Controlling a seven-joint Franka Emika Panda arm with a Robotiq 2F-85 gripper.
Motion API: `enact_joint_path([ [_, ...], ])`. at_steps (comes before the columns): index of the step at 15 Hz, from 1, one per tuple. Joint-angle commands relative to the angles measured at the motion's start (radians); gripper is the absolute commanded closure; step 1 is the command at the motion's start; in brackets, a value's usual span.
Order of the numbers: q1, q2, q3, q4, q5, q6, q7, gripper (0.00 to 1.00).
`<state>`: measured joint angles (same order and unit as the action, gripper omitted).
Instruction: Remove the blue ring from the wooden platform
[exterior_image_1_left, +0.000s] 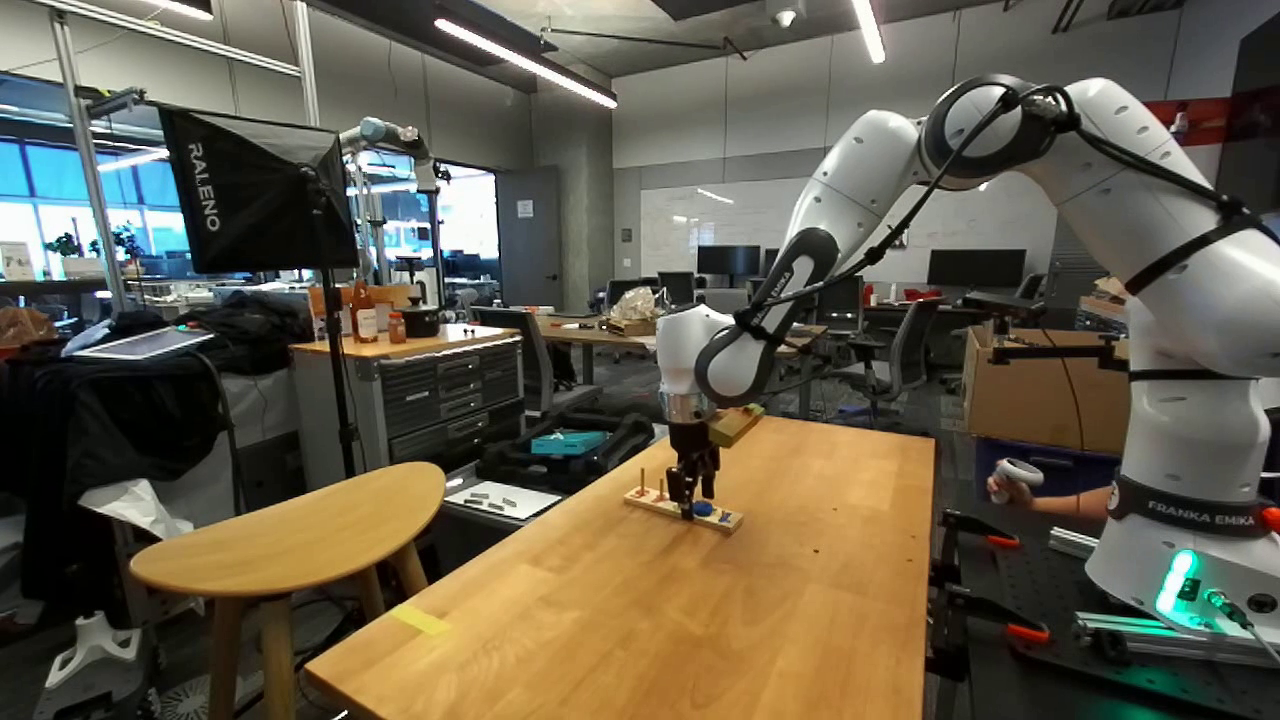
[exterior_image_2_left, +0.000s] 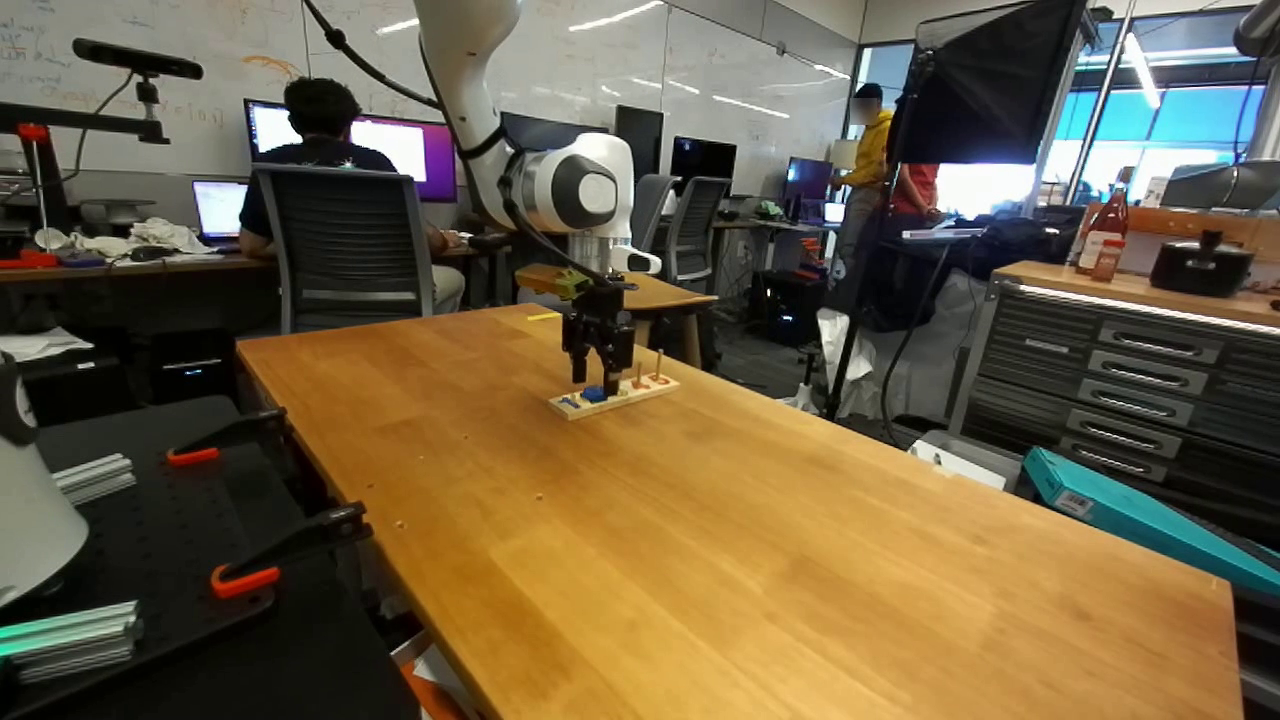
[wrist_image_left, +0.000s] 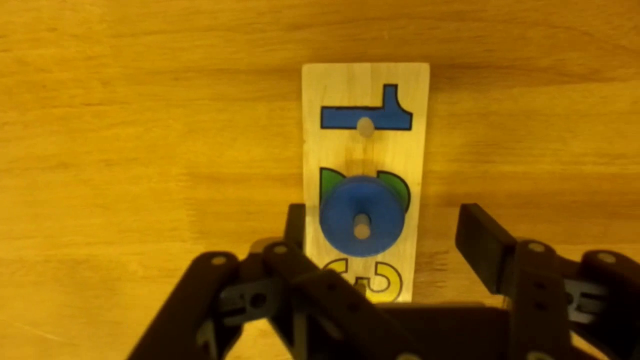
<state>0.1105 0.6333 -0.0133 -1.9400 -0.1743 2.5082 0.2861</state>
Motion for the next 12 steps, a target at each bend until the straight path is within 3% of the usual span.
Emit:
enact_joint_path([
  [1, 0.019, 0.021, -0.022, 0.032, 0.012, 0.011, -0.018, 0.51],
  [5, 0.014, 0.026, -0.026, 0.046, 0.018, -0.002, -0.016, 0.81],
  [12, 0.013, 0.005, -0.021, 0.055, 0.04, -0.042, -0.013, 0.82],
])
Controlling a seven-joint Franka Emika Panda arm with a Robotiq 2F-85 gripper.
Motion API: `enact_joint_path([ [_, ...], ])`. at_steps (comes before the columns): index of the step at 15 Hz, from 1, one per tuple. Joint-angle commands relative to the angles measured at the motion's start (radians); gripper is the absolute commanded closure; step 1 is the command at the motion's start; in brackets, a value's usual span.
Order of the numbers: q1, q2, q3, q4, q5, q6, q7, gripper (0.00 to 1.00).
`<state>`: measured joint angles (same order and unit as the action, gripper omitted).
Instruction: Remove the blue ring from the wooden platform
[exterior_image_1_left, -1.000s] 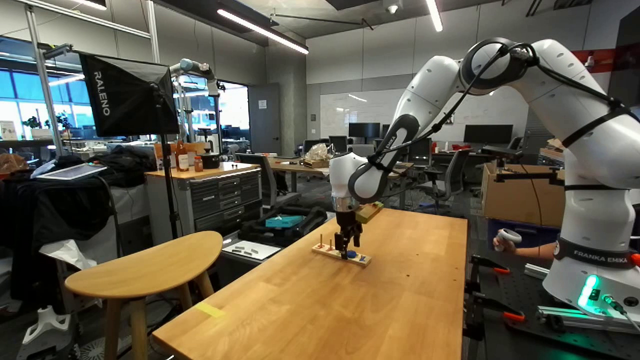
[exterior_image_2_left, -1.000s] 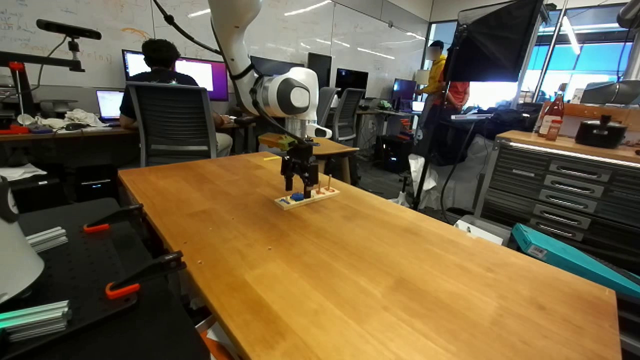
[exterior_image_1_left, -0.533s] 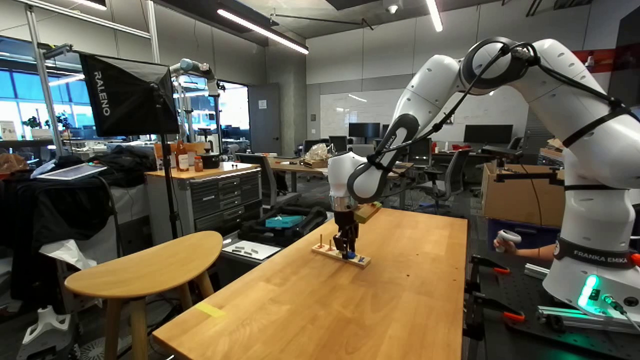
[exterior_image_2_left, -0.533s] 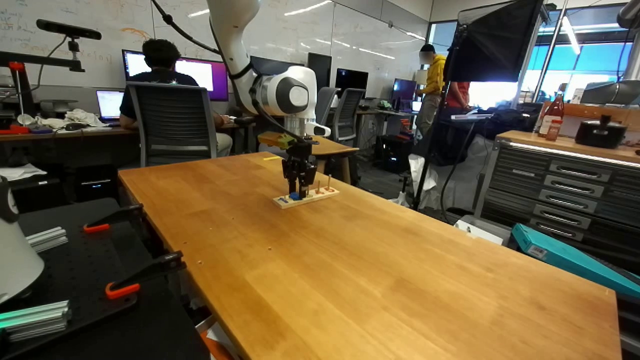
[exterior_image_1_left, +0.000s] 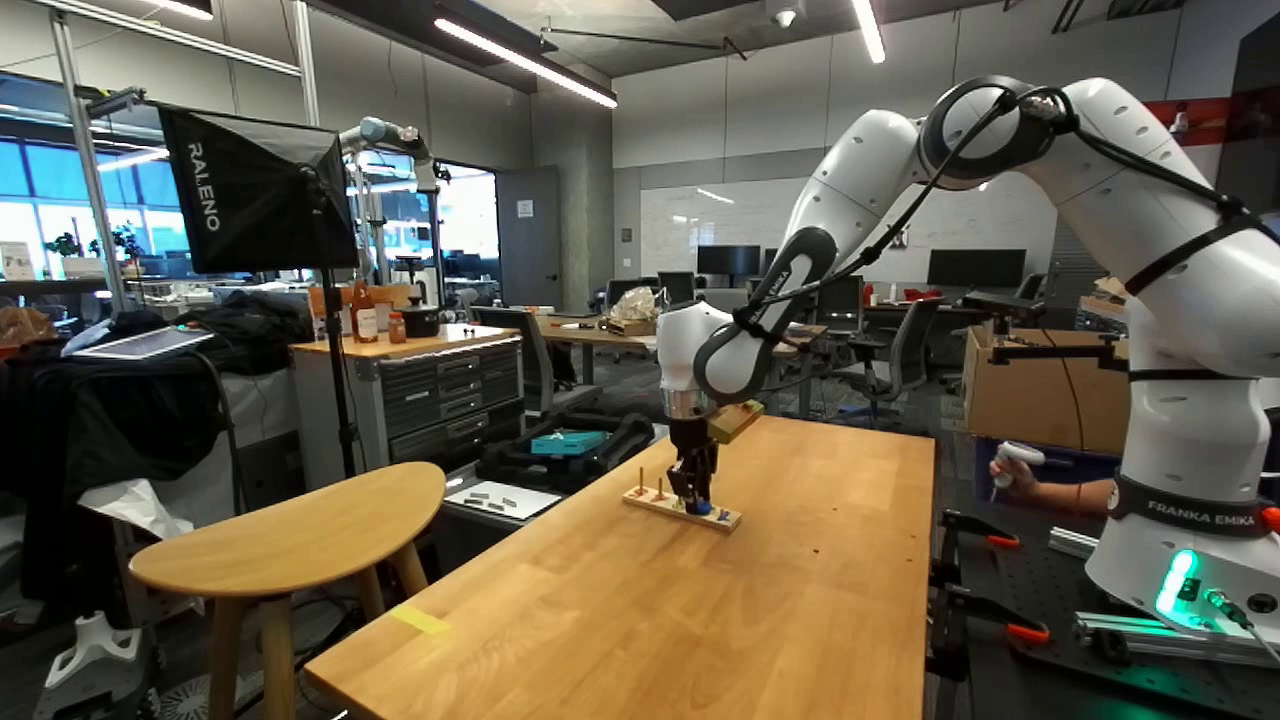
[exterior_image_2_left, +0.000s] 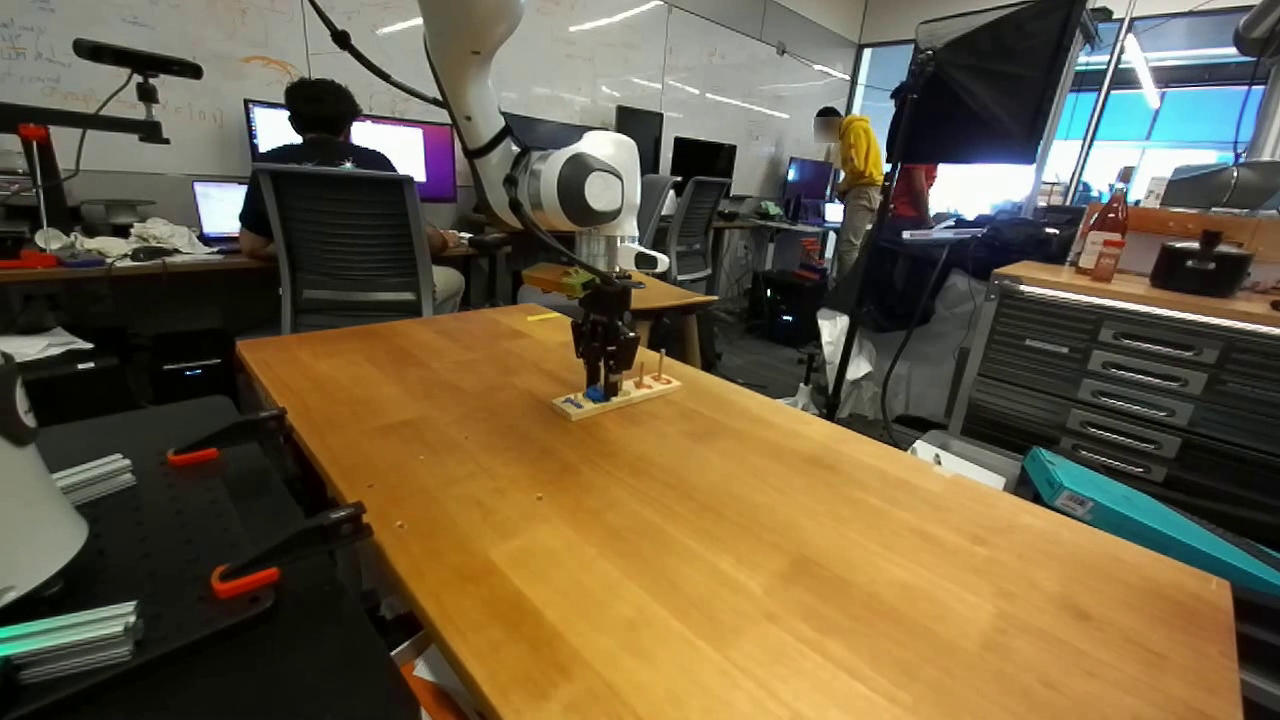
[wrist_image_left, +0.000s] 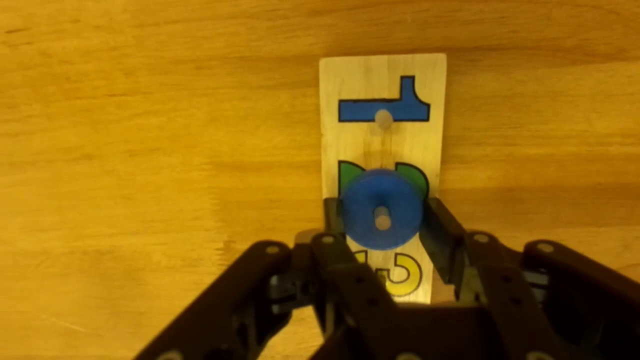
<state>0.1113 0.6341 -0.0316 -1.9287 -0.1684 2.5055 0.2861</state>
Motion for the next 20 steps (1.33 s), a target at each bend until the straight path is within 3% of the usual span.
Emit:
enact_joint_path([
  [1, 0.013, -0.005, 0.004, 0.048, 0.043, -0.052, -0.014, 0.82],
  [5, 0.023, -0.064, 0.032, 0.076, 0.08, -0.111, -0.012, 0.82],
  [8, 0.027, -0.088, 0.016, 0.111, 0.075, -0.141, 0.003, 0.82],
  [14, 0.007, -0.101, -0.089, 0.099, 0.014, -0.149, 0.049, 0.82],
  [20, -0.023, -0.063, -0.145, 0.028, -0.058, -0.113, 0.04, 0.82],
])
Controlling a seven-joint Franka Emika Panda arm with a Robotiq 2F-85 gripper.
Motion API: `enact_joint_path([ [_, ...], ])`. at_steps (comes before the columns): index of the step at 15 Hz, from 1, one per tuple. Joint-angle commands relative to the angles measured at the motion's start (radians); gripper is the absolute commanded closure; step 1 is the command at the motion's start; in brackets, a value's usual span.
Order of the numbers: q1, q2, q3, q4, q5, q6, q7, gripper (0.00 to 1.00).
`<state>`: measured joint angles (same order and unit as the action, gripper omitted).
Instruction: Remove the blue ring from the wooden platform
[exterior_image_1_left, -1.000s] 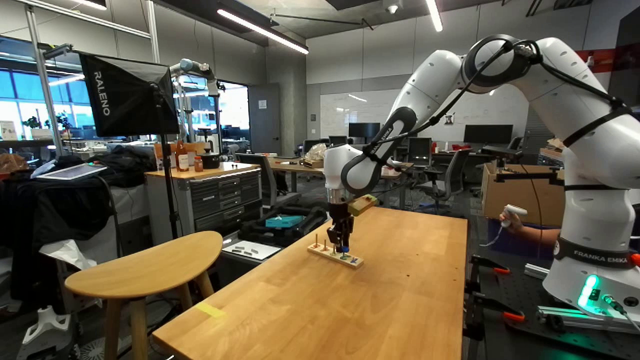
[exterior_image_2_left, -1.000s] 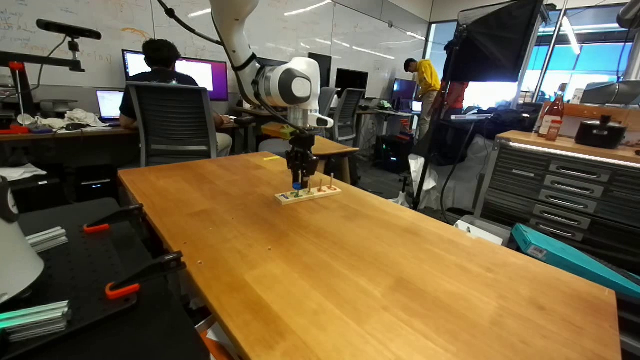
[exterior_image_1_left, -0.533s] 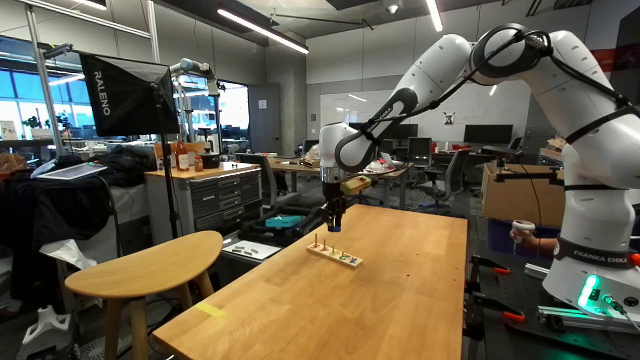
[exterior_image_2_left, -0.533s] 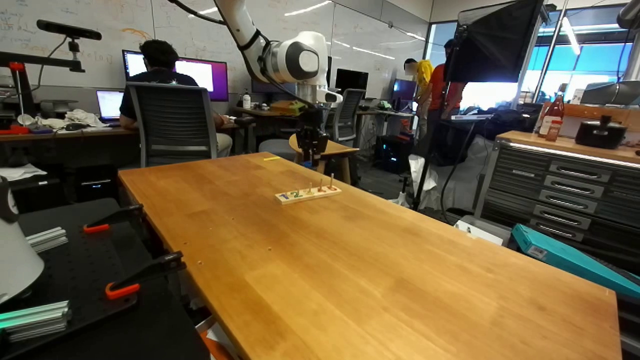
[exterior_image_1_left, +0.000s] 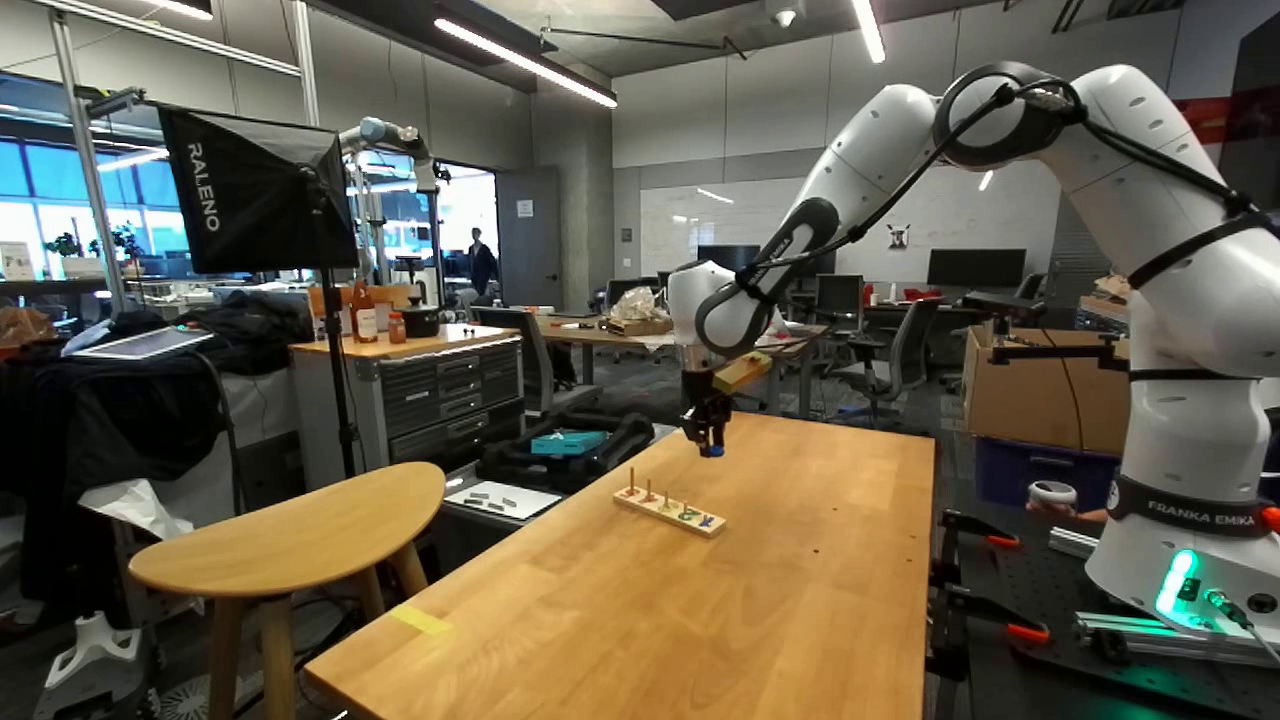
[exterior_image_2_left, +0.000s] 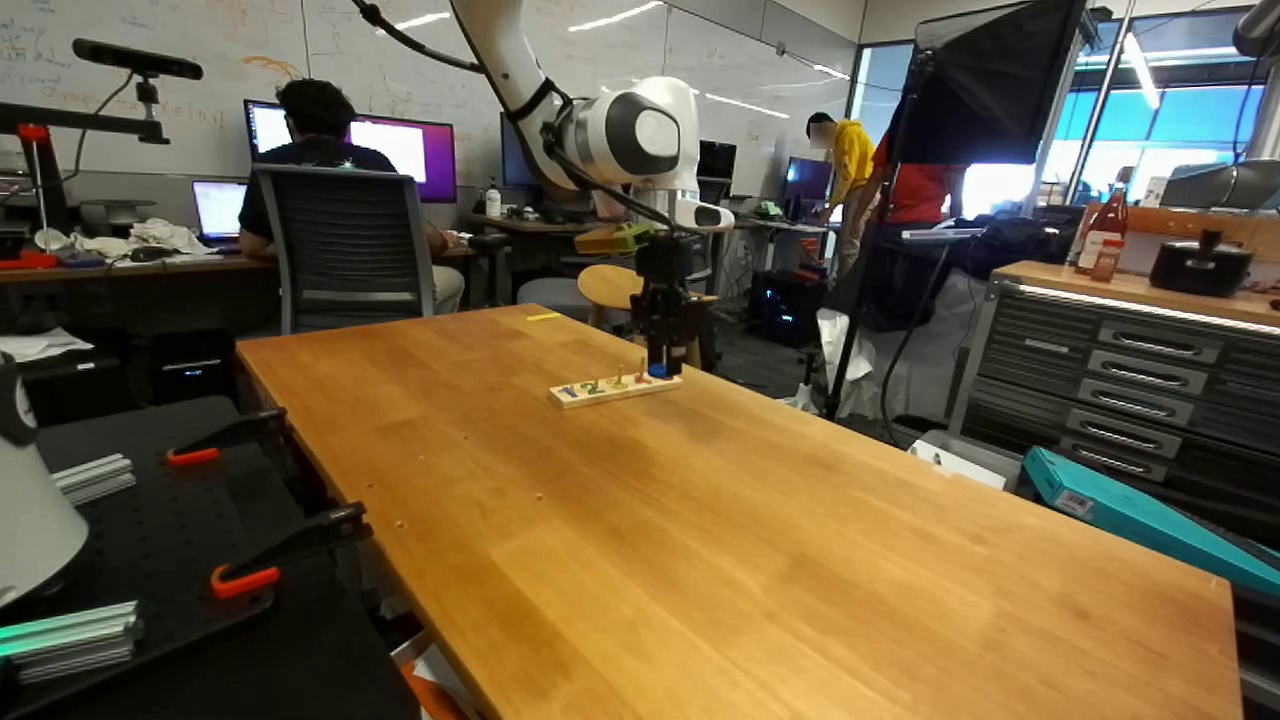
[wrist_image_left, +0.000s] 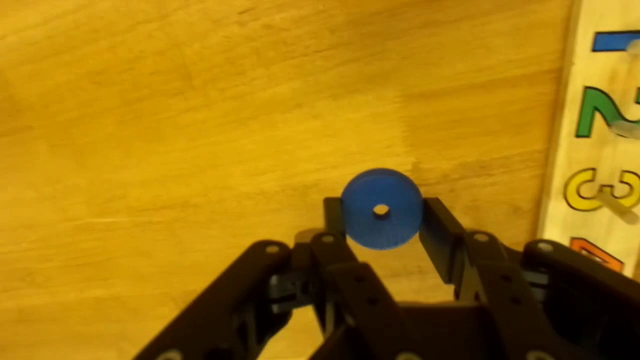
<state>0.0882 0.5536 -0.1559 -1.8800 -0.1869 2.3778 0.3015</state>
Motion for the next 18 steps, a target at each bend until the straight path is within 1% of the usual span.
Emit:
enact_joint_path([
  [1, -0.001, 0.025, -0.026, -0.03, -0.046, 0.016, 0.027, 0.82],
  [5, 0.003, 0.067, -0.053, -0.051, -0.083, 0.022, 0.055, 0.82],
  [6, 0.005, 0.073, -0.057, -0.056, -0.09, 0.025, 0.063, 0.7],
  [7, 0.006, 0.079, -0.056, -0.055, -0.091, 0.023, 0.07, 0.32],
  [8, 0.009, 0.086, -0.056, -0.051, -0.095, 0.02, 0.078, 0.31],
  [10, 0.014, 0.077, -0.041, -0.046, -0.077, 0.004, 0.084, 0.18],
  [12, 0.028, 0.028, -0.01, -0.055, -0.059, -0.019, 0.075, 0.02],
  [14, 0.044, -0.057, 0.041, -0.067, -0.027, -0.048, 0.051, 0.0],
  [16, 0.039, -0.12, 0.093, -0.064, 0.017, -0.068, 0.013, 0.0],
  [18, 0.047, -0.197, 0.137, -0.059, 0.057, -0.146, -0.011, 0.0],
])
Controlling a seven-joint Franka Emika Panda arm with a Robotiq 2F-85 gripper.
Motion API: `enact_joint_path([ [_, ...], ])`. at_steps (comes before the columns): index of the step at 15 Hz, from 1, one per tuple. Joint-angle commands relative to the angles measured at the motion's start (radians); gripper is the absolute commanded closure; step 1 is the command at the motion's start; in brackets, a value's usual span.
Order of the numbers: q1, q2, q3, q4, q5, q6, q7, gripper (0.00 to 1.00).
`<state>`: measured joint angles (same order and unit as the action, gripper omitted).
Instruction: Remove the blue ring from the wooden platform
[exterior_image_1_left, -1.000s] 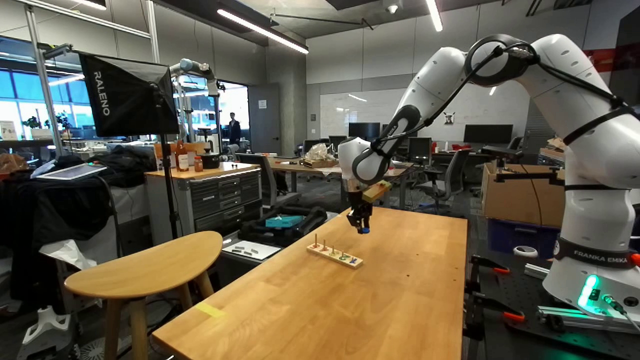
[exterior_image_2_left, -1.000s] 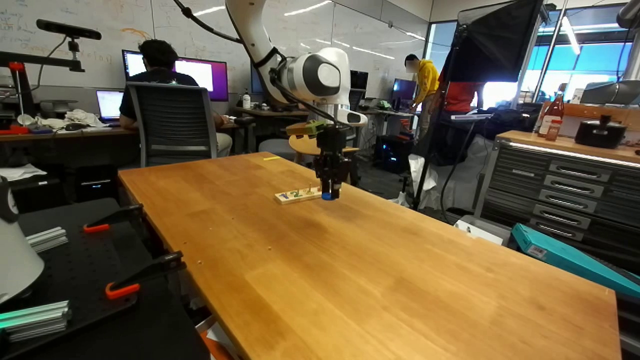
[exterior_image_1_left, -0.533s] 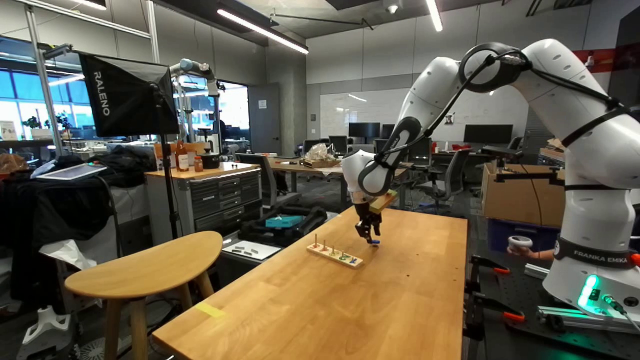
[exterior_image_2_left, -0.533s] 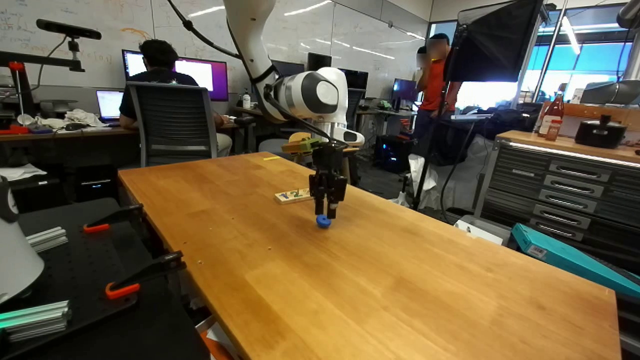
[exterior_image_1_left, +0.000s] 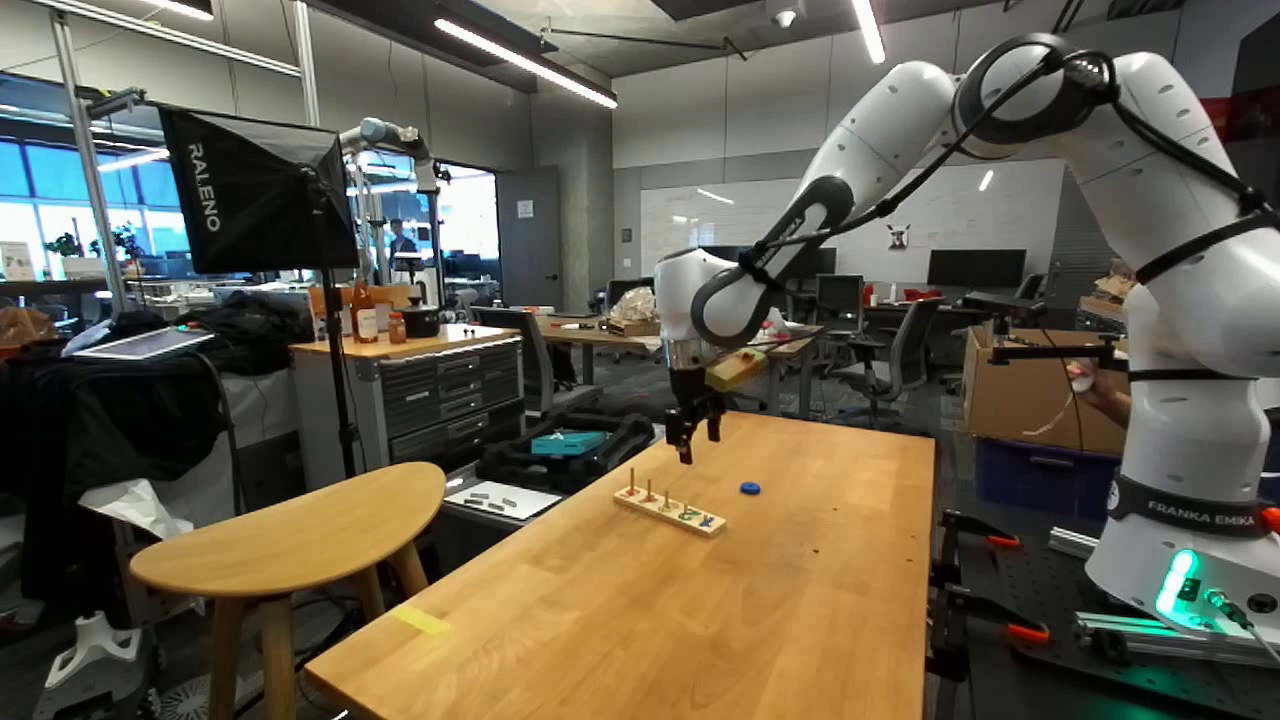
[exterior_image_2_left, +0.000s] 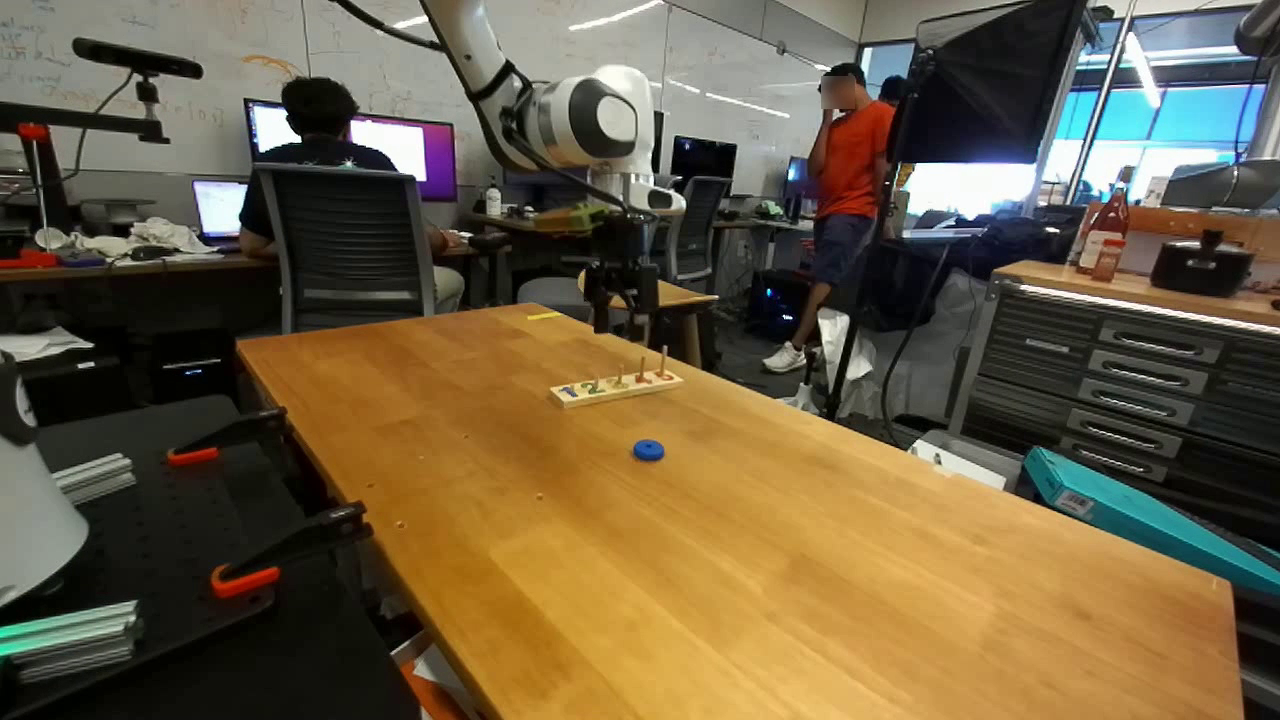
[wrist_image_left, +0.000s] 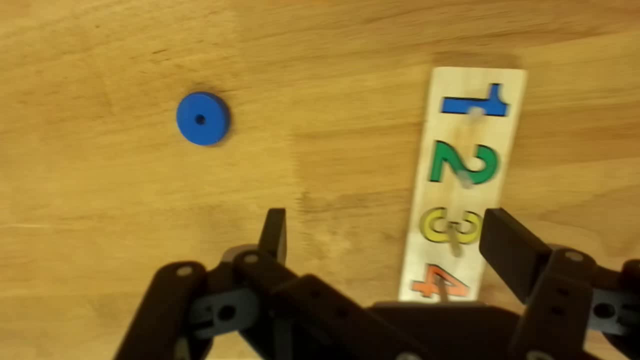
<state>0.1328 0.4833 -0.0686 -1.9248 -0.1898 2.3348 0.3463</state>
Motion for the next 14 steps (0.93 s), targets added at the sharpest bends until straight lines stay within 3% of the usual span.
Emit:
enact_joint_path([
  [1, 0.004, -0.164, 0.067, -0.003, 0.077, -0.161, -0.069, 0.0],
  [8, 0.019, -0.432, 0.155, 0.087, 0.13, -0.662, -0.071, 0.0],
  [9, 0.008, -0.367, 0.151, 0.067, 0.099, -0.551, -0.055, 0.0],
  [11, 0.008, -0.428, 0.167, 0.078, 0.106, -0.634, -0.055, 0.0],
  [14, 0.008, -0.439, 0.169, 0.077, 0.107, -0.646, -0.055, 0.0],
])
